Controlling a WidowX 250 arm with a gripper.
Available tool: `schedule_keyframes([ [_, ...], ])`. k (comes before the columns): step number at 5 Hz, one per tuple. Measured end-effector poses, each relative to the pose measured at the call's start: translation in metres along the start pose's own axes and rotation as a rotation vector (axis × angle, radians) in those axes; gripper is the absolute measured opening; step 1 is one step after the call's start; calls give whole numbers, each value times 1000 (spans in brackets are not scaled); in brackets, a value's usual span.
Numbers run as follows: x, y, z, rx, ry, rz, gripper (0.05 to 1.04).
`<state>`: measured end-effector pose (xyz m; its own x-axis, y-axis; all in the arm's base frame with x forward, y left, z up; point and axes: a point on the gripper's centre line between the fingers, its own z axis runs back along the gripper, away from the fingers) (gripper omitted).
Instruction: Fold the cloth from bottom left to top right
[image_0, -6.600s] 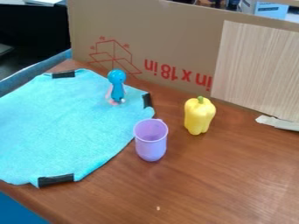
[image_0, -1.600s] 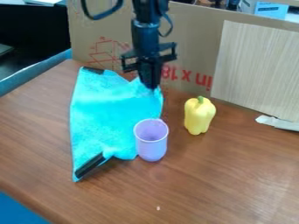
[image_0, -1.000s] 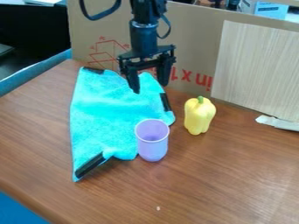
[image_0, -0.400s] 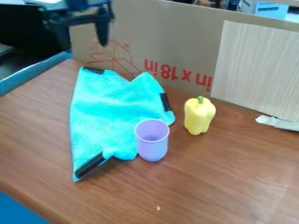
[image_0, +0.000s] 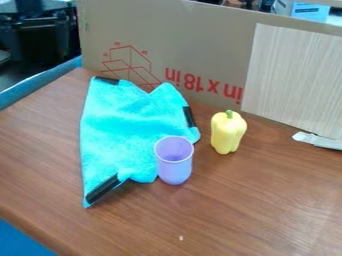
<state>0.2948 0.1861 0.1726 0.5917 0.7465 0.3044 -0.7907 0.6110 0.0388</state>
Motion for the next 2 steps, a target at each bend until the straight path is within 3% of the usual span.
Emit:
schedule_keyframes([
  [2, 0, 1, 0, 2, -1, 1, 1000],
])
